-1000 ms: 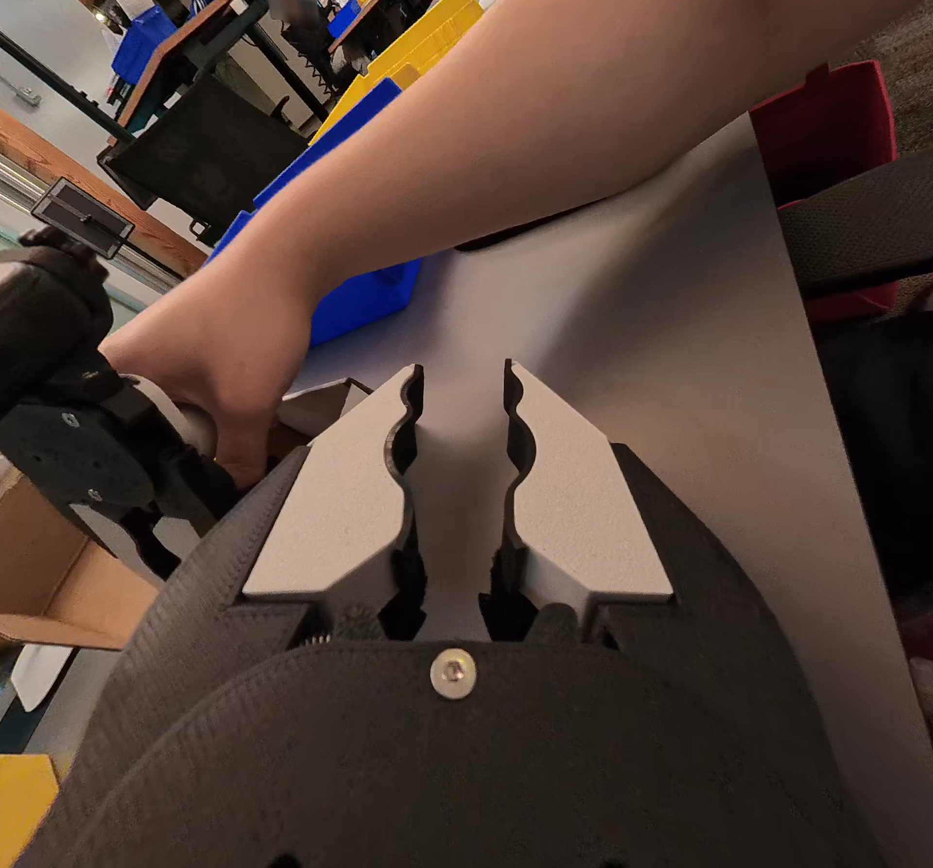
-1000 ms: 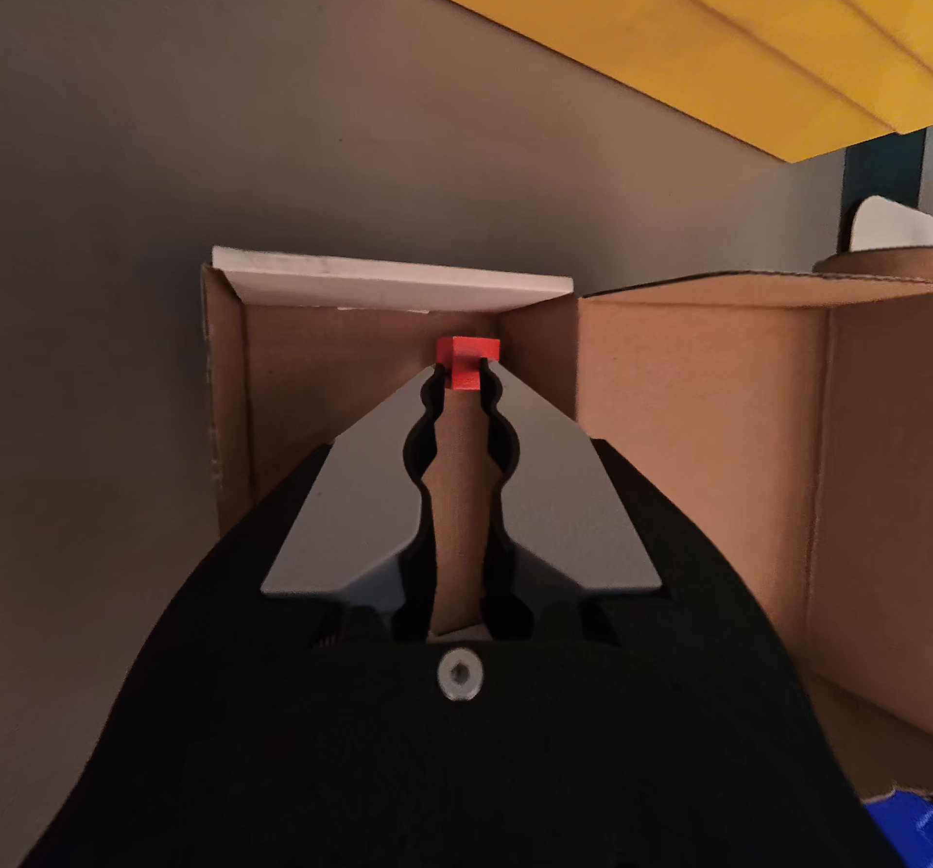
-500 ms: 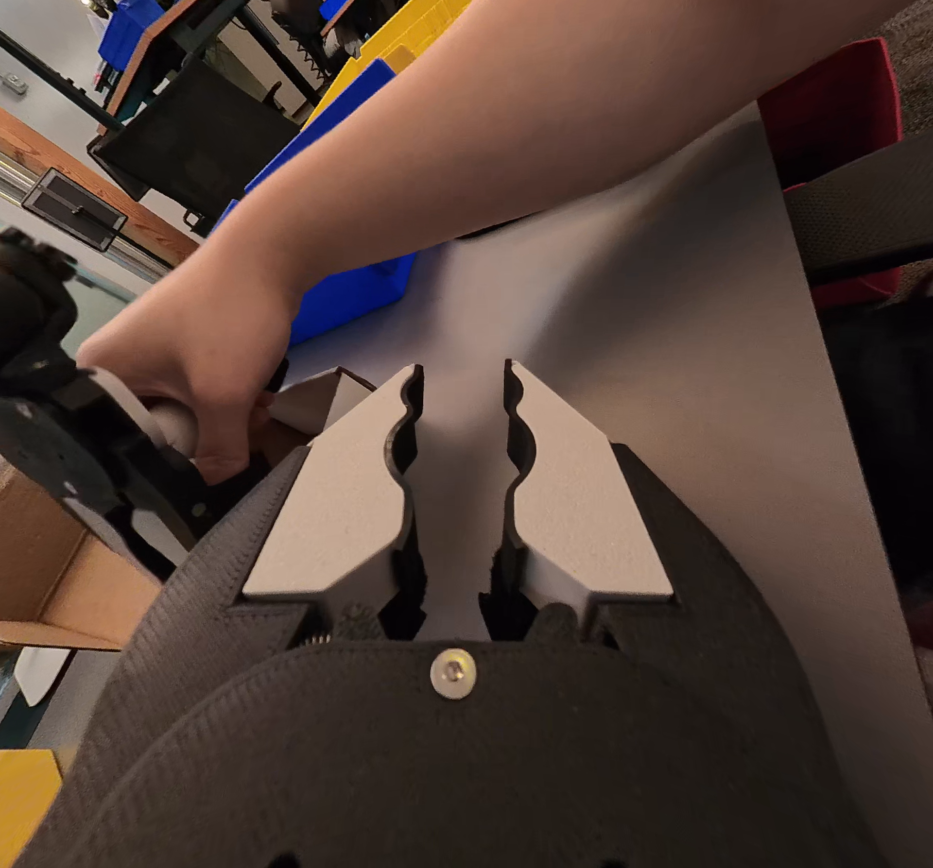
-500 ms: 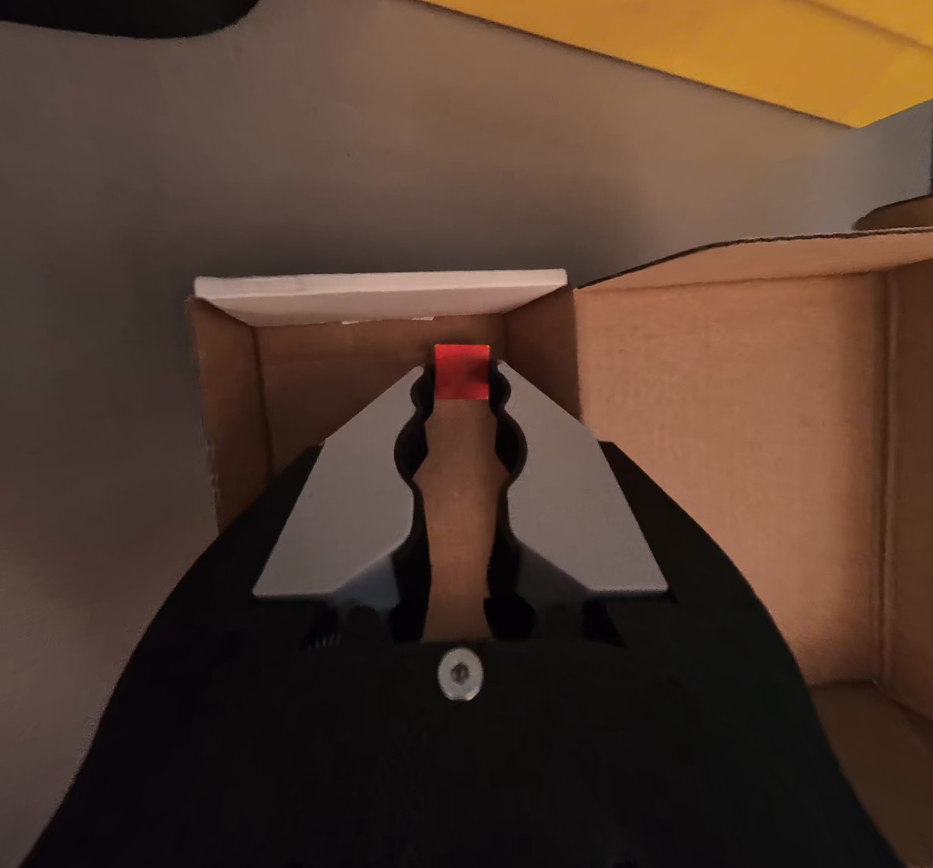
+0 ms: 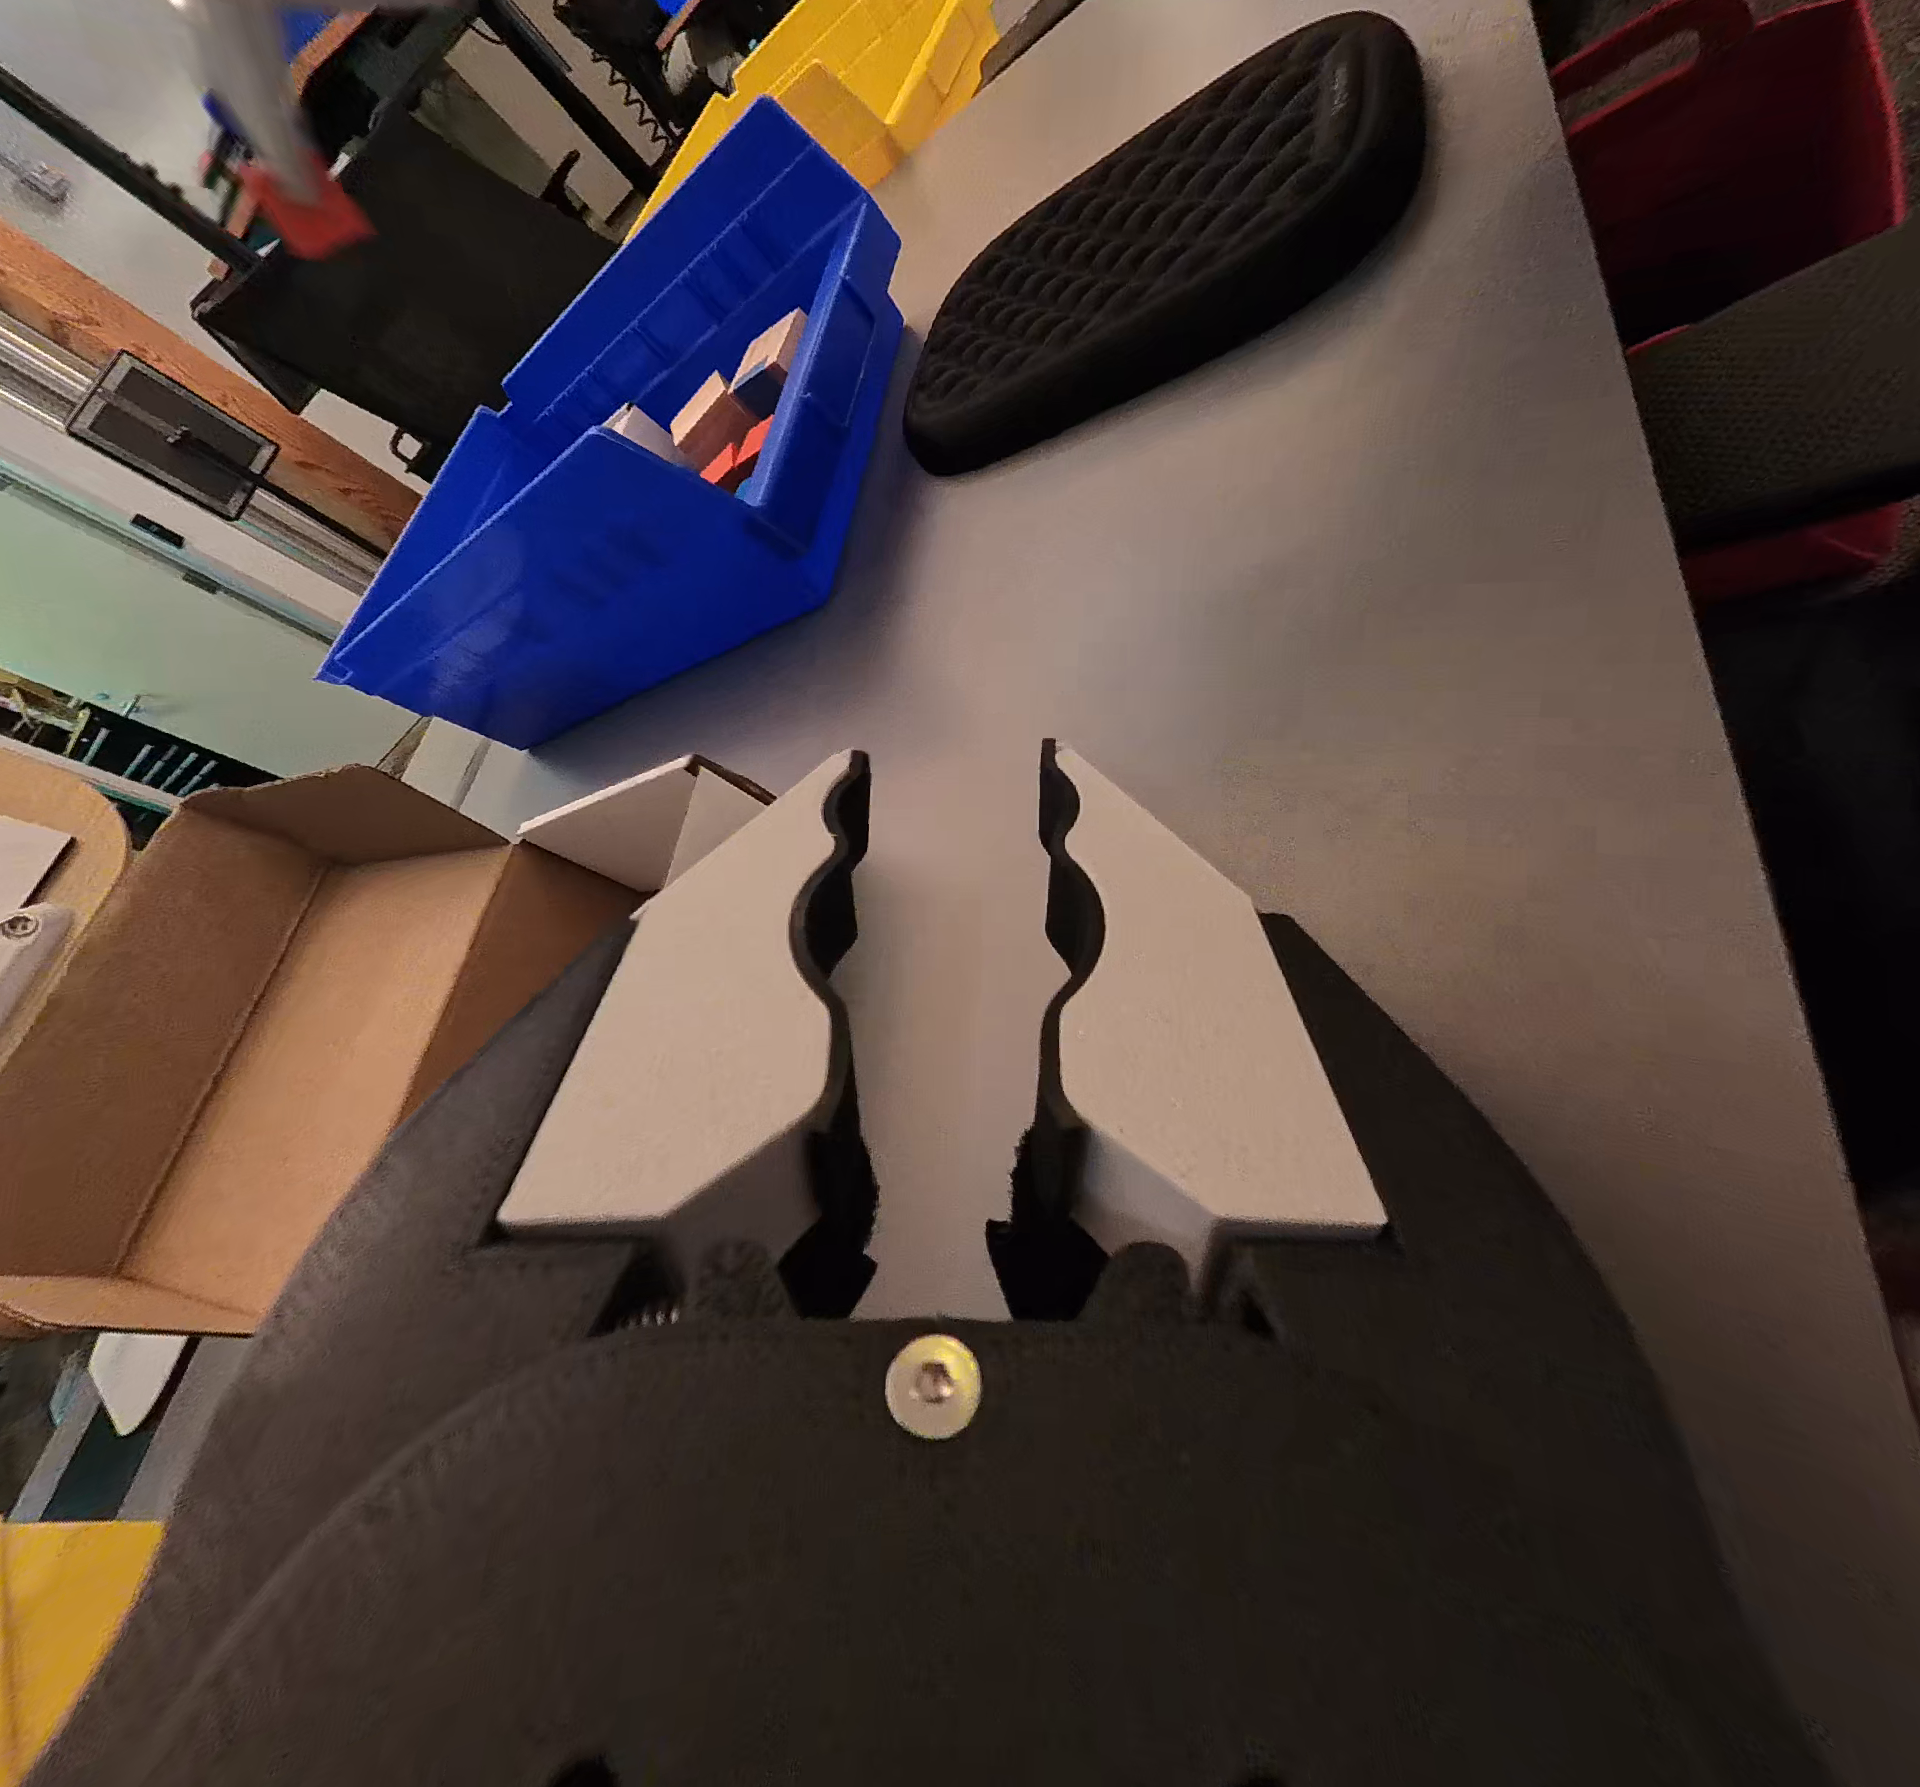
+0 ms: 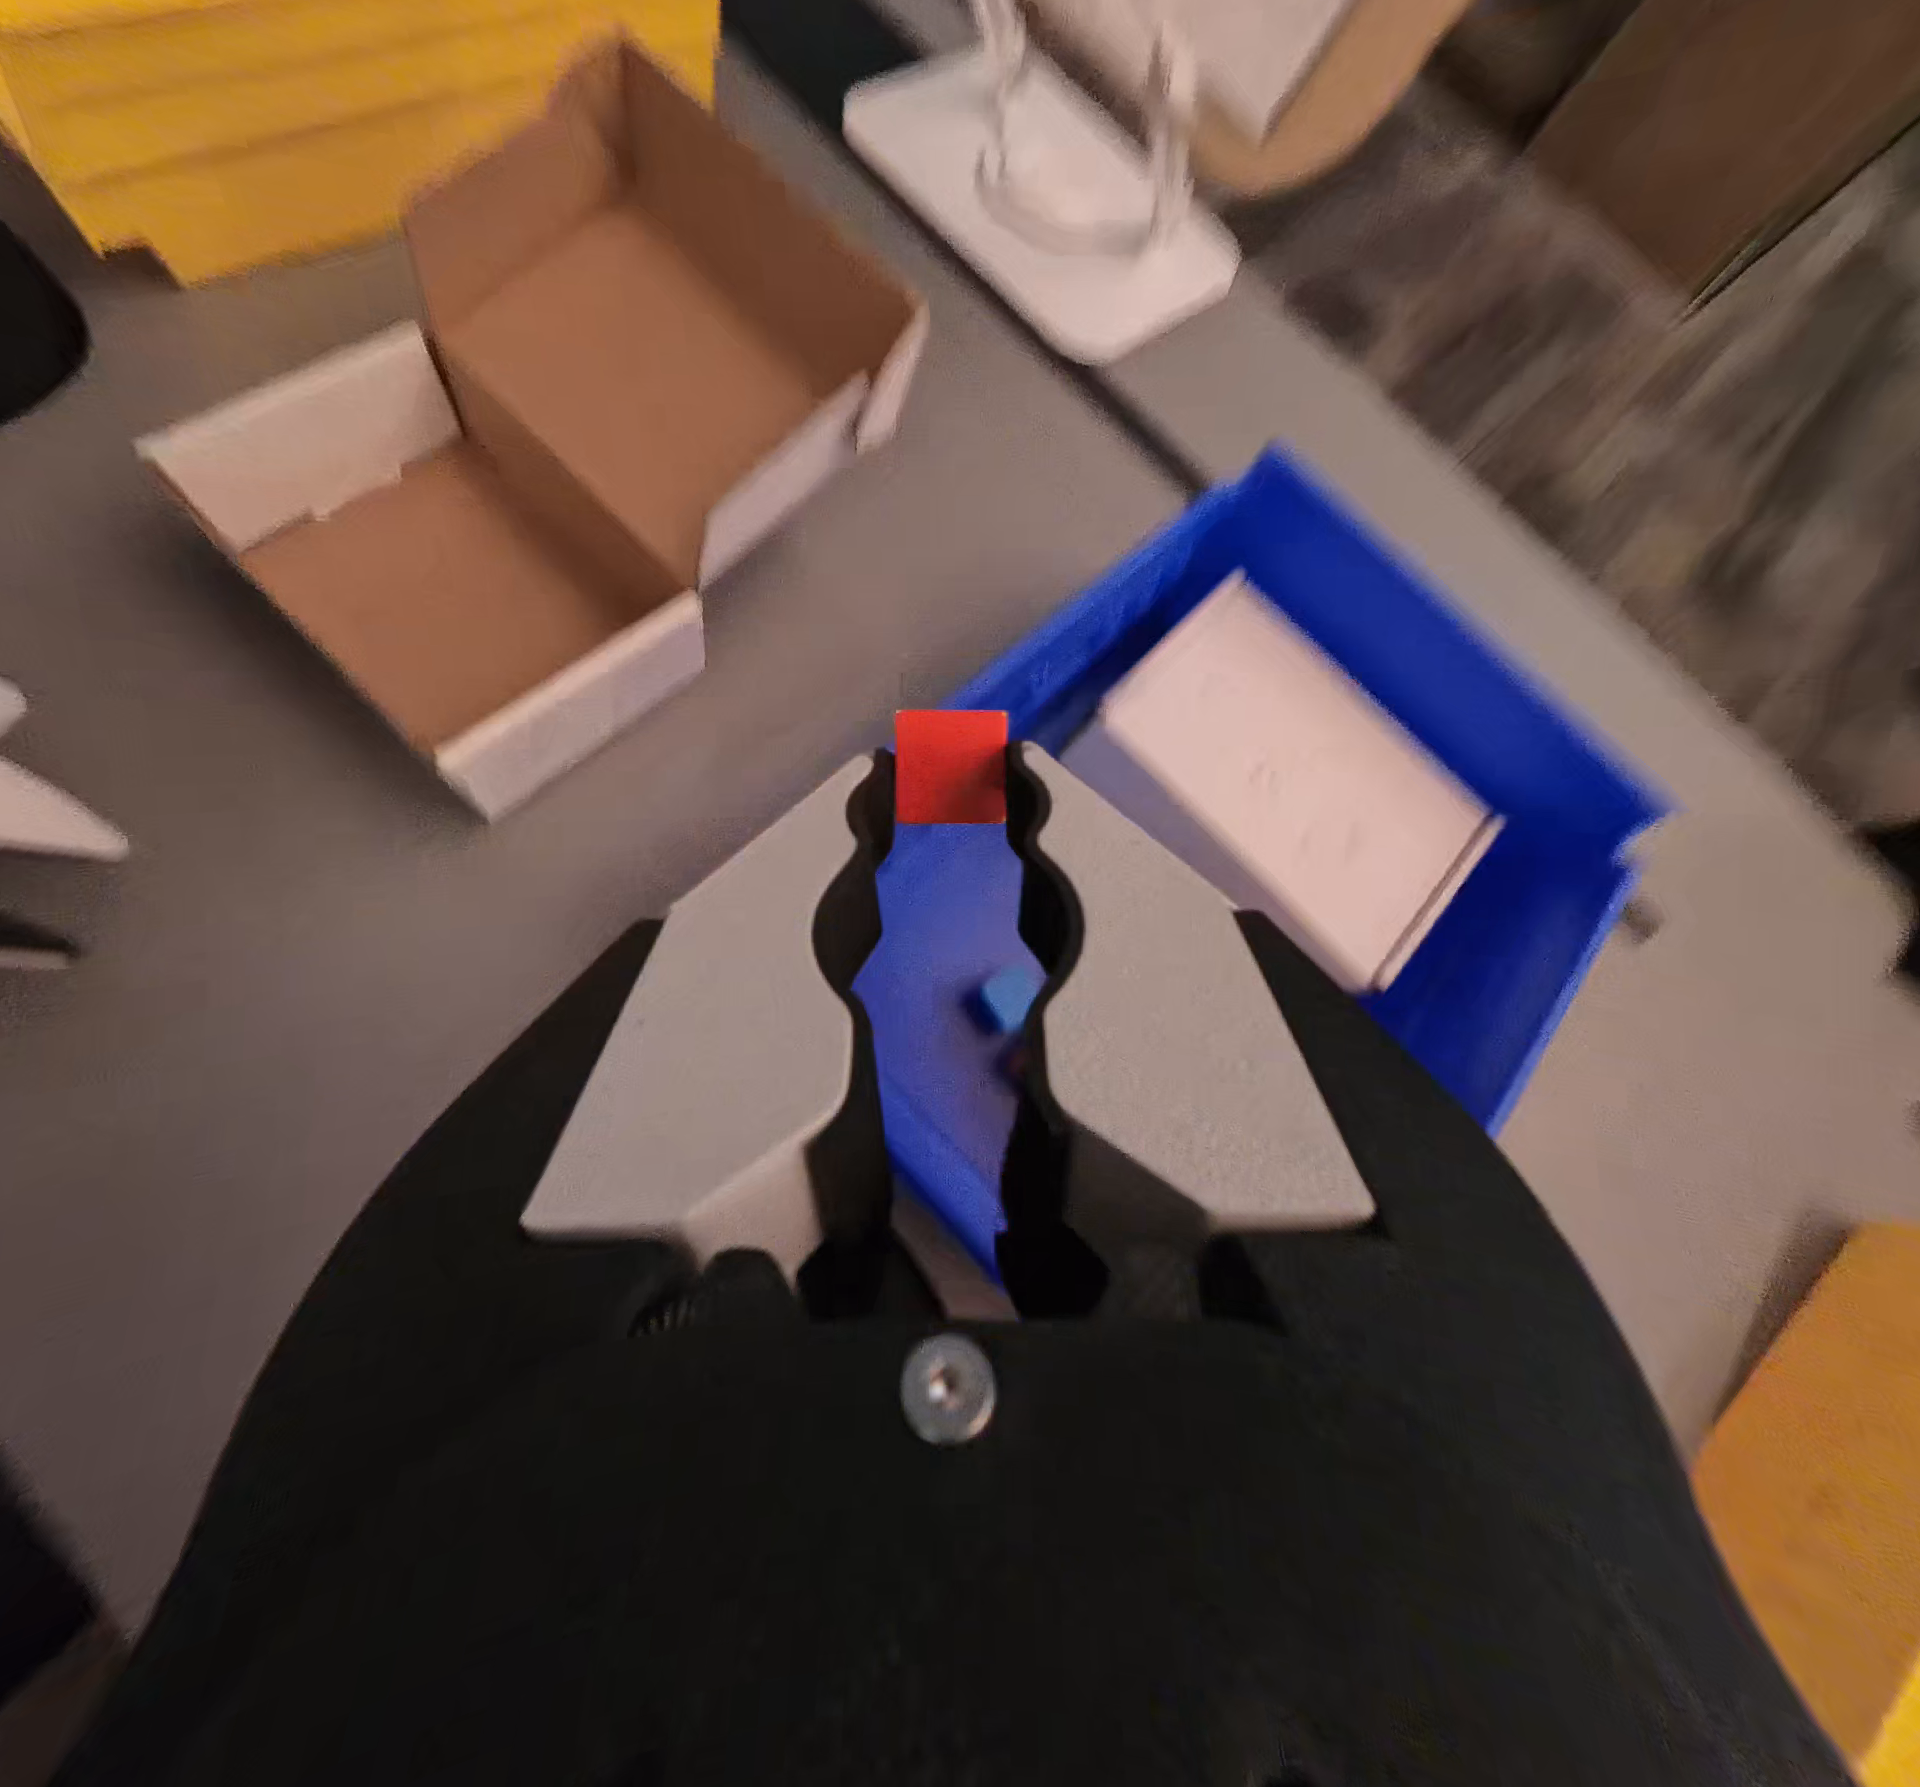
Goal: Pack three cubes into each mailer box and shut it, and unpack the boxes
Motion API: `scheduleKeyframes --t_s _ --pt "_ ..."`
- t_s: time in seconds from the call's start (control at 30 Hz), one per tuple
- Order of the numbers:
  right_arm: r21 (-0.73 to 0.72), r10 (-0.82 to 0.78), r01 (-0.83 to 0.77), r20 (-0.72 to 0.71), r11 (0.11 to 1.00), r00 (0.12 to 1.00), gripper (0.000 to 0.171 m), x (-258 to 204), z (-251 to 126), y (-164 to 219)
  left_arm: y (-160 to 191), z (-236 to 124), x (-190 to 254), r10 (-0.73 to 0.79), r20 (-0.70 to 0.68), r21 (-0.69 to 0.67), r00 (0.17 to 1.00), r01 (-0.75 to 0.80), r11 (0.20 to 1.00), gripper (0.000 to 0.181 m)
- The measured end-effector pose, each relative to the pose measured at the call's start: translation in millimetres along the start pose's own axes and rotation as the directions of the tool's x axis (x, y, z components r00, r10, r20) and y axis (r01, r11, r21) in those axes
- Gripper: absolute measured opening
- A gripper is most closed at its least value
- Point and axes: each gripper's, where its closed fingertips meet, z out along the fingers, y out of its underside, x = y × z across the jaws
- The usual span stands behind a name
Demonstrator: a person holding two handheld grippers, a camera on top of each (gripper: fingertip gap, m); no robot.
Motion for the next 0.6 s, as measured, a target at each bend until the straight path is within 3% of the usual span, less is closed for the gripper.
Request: scheduleKeyframes --t_s 0.03,0.2,0.37,0.6 --pt "-0.062 0.018 -0.016 0.033 0.998 0.999 0.021 4.8 8.1 20.0 -0.2 -0.3 -0.8 -0.003 0.003 0.002 1.0 0.003 1.0 0.031" --pt "-0.293 0.066 -0.035 0.096 0.955 0.993 0.021 10.9 61.9 98.3 3.5 0.1 -5.1 -0.028 0.013 -0.004 1.0 0.028 1.0 0.031" --pt "-0.363 0.071 -0.017 0.134 0.932 0.988 0.022 4.7 94.6 119.3 7.1 0.6 -10.0 -0.058 0.024 -0.009 0.998 0.059 0.998 0.031" --pt "-0.487 0.006 0.071 0.155 0.871 0.988 0.023 4.1 108.4 143.5 8.0 0.7 -12.7 -0.074 0.029 -0.009 0.997 0.074 0.997 0.032"
